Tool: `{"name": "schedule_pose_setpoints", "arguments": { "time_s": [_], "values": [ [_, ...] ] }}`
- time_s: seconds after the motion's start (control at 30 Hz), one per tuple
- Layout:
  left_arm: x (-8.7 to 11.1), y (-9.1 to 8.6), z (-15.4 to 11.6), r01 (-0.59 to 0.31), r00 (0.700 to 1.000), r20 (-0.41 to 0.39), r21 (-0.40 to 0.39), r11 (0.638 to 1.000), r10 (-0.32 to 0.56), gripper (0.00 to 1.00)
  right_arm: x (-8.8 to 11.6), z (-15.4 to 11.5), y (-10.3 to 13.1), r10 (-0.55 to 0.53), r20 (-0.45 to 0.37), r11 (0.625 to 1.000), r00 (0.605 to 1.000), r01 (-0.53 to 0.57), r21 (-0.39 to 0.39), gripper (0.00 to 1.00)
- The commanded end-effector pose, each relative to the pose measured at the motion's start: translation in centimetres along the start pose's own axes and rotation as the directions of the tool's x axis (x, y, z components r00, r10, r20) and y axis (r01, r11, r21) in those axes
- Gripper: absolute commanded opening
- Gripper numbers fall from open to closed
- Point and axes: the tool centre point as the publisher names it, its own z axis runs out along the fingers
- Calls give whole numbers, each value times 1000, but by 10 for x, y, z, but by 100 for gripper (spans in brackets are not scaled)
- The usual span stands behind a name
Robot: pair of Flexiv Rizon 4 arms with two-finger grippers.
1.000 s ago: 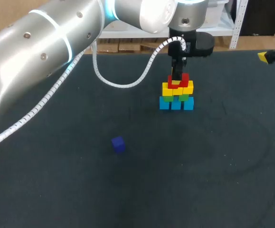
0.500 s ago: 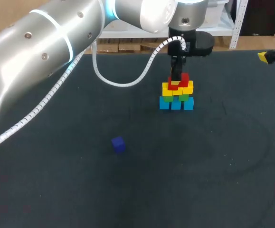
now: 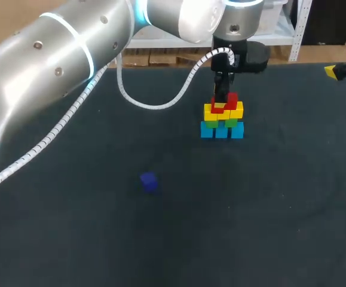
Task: Place the blue cubes, place green cubes on the blue cubes, place the yellow cubes on the green cubes, then place the red cubes on the yellow cubes, and place purple cube on the red cubes.
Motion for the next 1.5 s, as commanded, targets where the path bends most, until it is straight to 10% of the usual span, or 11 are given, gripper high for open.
{"name": "schedule_pose_setpoints", "arguments": {
  "time_s": [0.03, 0.97, 1.23, 1.3, 1.33, 1.37, 1.5],
  "values": [
    [-1, 3, -1, 3, 1000, -2, 1, 1000, -3, 44, 0, 0, 0, 0, 0, 1000, 1000, 0, -3, 100],
    [0, 4, 0, 14, 1000, 3, 0, 1000, -14, 21, 0, 0, 0, 0, 0, 1000, 1000, 0, -3, 100],
    [0, 4, 1, 20, 1000, 3, -1, 1000, -20, 38, 0, 0, 0, 0, 0, 1000, 1000, 0, -3, 100],
    [0, 4, 1, 20, 1000, 1, -3, 1000, -20, 56, 0, 0, 0, 0, 0, 1000, 1000, 0, -3, 100],
    [0, 4, 1, 21, 1000, 2, -3, 1000, -21, 90, 0, 0, 0, 0, 0, 1000, 1000, 0, -3, 100],
    [0, 3, 1, 22, 1000, 2, -3, 1000, -22, 100, 0, 0, 0, 0, 0, 1000, 1000, 0, -3, 100],
    [1, 0, -3, 25, 1000, 11, -8, 1000, -25, 100, 0, 0, 0, 0, 0, 1000, 1000, 0, -3, 100]
  ]
}}
